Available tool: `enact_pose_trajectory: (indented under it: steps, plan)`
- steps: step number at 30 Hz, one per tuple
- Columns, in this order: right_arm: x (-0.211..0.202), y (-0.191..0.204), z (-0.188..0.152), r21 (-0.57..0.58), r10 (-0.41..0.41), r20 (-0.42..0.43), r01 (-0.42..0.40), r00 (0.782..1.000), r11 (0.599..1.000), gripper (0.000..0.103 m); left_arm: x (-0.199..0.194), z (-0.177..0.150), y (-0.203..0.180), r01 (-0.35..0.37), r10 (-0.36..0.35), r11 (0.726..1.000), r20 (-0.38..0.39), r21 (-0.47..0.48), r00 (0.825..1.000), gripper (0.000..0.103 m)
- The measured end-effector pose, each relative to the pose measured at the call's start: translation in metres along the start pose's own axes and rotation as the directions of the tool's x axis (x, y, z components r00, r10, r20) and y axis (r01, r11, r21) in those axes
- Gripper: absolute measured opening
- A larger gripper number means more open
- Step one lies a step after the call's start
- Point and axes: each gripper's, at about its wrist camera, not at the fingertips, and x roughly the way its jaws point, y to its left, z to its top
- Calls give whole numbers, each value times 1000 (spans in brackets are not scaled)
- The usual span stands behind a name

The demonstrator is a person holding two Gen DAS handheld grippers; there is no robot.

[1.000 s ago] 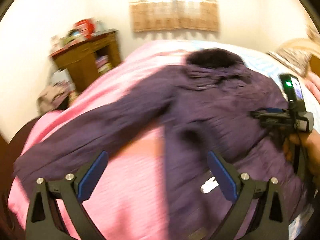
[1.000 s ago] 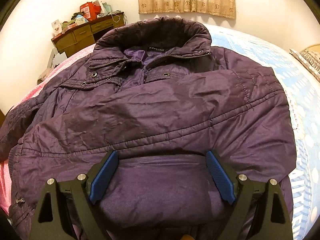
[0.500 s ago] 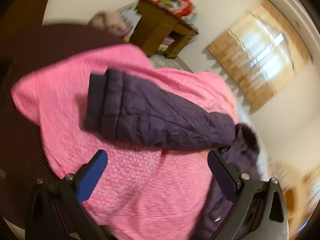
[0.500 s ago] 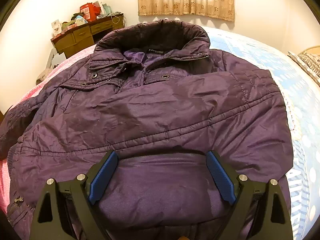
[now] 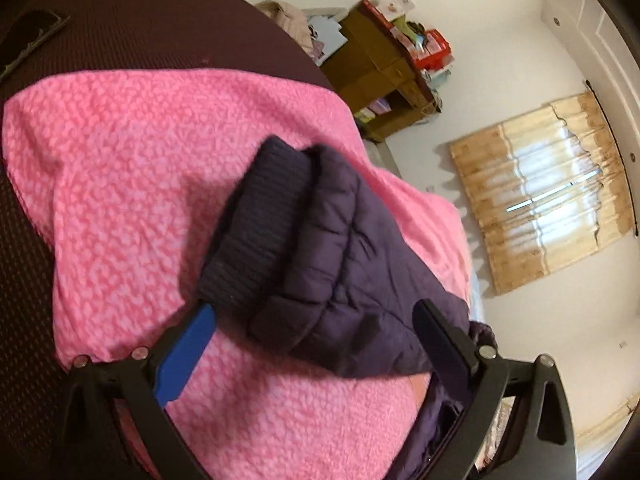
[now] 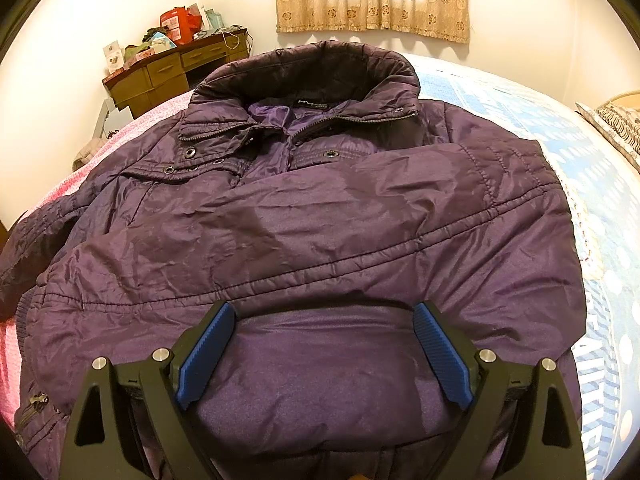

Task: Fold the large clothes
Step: 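Grasp the cuff of the other jacket sleeve with the left tool and lift, then carry the held sleeve over the jacket front and open the left tool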

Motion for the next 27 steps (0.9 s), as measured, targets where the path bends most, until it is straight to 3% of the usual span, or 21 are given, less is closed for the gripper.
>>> enact_pose_trajectory:
  steps: [5,7,8,9,12,19,27]
  plan:
    - [0,0,0,0,-1,1,1,1000,1000,92,8,9,-8,9,-9,1000,39,-11,999,99]
    - [0,1,0,-1,-2,2,2,1000,1000,92,10,9,-12,-19,19,1000,56,8,998,85]
    - [0,1,0,-1,-3,2,3,1000,1000,92,11,8,-11,-14,13,1000,47,20,999,66]
    - [0,0,0,-1,-2,2,2,1000,1000,92,13,9,-10,-12,11,999,34,34,999,53]
    - [0,1,0,1,-1,2,1,1000,1000,92,11,11,-11,-14,9,994,50,105,999,32]
    - [0,1,0,1,-2,3,2,1000,1000,92,-18,22,-30,28,-54,983,139,181,989,28]
    - [-4,-5,-1,30,34,19,-34,999,999,92,-50,39,-89,122,-198,943,230,309,953,27]
